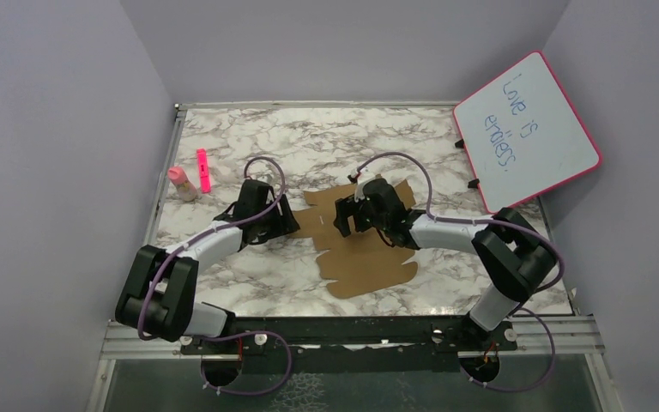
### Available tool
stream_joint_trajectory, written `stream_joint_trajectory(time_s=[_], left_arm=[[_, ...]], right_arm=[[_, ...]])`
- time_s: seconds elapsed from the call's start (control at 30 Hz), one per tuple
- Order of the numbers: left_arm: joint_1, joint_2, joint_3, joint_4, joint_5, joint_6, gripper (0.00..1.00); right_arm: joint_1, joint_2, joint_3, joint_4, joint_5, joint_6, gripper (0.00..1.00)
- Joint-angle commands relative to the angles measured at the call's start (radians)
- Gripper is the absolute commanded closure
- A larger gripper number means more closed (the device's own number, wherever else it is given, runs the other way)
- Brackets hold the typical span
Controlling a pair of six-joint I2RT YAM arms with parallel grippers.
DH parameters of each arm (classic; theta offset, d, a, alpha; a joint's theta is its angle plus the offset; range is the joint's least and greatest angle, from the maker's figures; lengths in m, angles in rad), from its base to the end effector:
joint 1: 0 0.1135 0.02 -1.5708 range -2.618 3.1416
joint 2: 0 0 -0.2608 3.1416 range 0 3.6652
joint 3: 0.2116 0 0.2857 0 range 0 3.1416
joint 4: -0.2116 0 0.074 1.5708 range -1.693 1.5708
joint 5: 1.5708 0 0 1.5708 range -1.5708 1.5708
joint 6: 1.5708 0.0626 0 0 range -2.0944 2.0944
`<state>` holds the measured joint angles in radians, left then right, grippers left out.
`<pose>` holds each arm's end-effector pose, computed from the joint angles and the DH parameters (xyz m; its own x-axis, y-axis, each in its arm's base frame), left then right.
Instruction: Fold the paper box
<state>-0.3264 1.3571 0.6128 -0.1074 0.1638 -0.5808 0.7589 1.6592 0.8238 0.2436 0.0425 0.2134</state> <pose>0.2811 -0.1059 0.1211 -0.8252 -0.2922 -0.4834 -0.0415 0.8849 -0.4640 0.2835 0.2652 0.1302 -0.5358 -0.2165 -0.8161 -0.5612 0.8135 0.1526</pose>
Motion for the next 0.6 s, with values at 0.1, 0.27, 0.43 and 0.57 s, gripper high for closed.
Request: stream_joint_trajectory(time_s=[0.1,0.27,0.43,0.57], left_arm=[[0.006,0.065,0.034,0.032,0.056,-0.003,0.55],[0.004,0.082,0.079,0.013,0.035,0.023,0.74],[-0.019,0.073,0.120,-0.030,-0.005,0.042,0.91],[-0.035,0.091,0.186,-0.085,-0.046,0.077,1.00]], right_arm=[[-0.033,0.046,-0.047,0.140,-0.113,0.078,0.13],[-0.036,0.077,-0.068,0.176,-0.117,0.115,0.13],[-0.036,0.097,-0.086,0.211,-0.114,0.160,0.12],[-0.036,0.111,-0.091,0.244,-0.124,0.215,0.12]])
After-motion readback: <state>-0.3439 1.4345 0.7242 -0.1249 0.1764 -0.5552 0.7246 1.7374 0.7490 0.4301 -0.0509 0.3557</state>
